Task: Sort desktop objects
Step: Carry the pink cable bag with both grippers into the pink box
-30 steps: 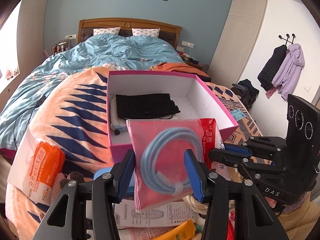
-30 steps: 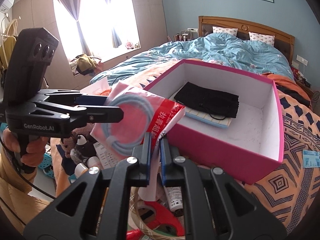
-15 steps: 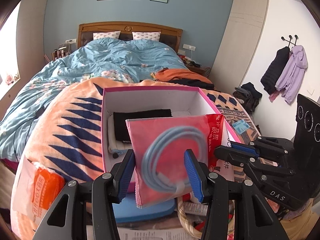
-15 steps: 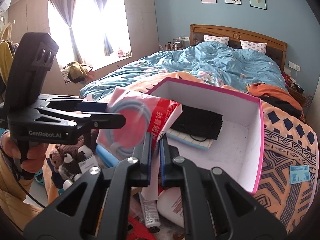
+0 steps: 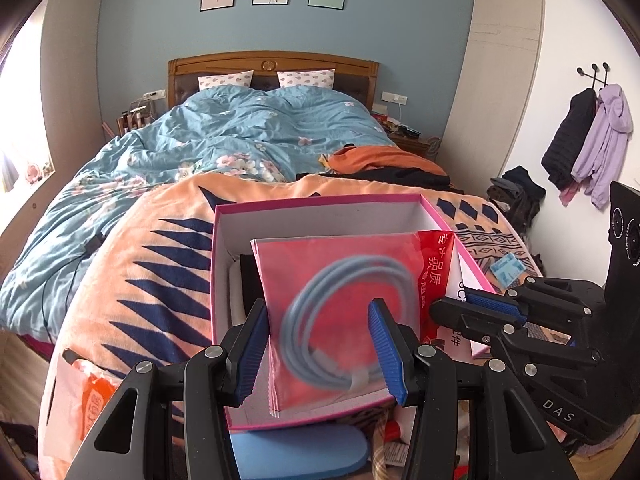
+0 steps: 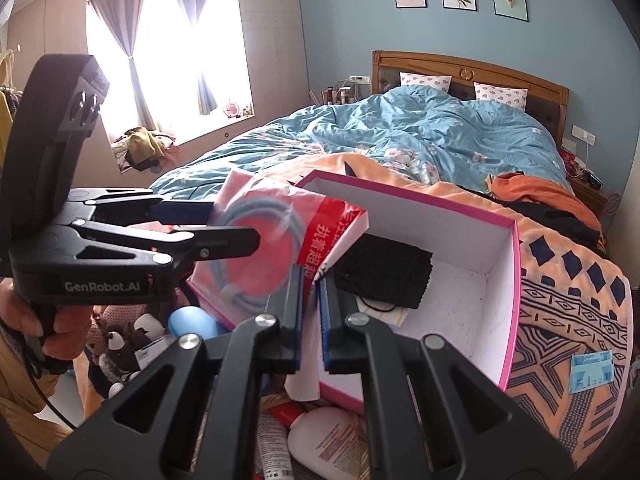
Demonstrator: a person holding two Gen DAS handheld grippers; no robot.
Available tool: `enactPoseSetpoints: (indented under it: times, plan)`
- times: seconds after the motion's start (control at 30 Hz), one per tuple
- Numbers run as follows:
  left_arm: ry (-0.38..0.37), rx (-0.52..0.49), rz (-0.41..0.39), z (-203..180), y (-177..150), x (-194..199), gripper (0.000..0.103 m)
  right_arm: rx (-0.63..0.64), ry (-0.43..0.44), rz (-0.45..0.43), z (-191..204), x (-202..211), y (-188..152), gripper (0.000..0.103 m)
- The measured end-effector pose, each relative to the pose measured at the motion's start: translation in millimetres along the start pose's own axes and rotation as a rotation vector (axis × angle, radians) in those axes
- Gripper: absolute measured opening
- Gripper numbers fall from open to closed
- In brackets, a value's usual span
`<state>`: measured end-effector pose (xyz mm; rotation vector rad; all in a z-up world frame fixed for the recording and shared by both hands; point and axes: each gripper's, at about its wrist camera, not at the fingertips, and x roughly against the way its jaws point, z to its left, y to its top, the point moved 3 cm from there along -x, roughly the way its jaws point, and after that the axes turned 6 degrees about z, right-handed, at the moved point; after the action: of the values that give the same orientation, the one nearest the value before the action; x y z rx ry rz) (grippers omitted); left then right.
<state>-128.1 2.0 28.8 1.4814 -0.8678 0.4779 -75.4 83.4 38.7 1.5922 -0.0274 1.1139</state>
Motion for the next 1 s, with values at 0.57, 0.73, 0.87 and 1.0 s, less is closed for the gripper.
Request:
enactPoseSetpoints:
  times: [0.57, 0.73, 0.87, 1.0]
  plan:
    - [0.031, 0.010, 0.016, 6.8, 31.6, -34.8, 0.050, -0.032, -0.028, 0.059, -26.6, -38.1, 21.4, 0.008]
    - [0.025, 0.028, 0.041, 12.8, 38.2, -49.9, 0.050, -0.049, -0.027, 0.083, -35.3, -52.2, 25.4, 0.008]
    - [0.030, 0.044, 0.063, 17.1, 42.2, -62.8, 0.050, -0.060, -0.026, 0.105, -42.2, -64.6, 30.3, 0.008]
    - [0.043, 0.051, 0.078, 20.9, 45.3, -74.6, 0.050, -0.067, -0.034, 0.126, -47.0, -76.7, 34.4, 0.008]
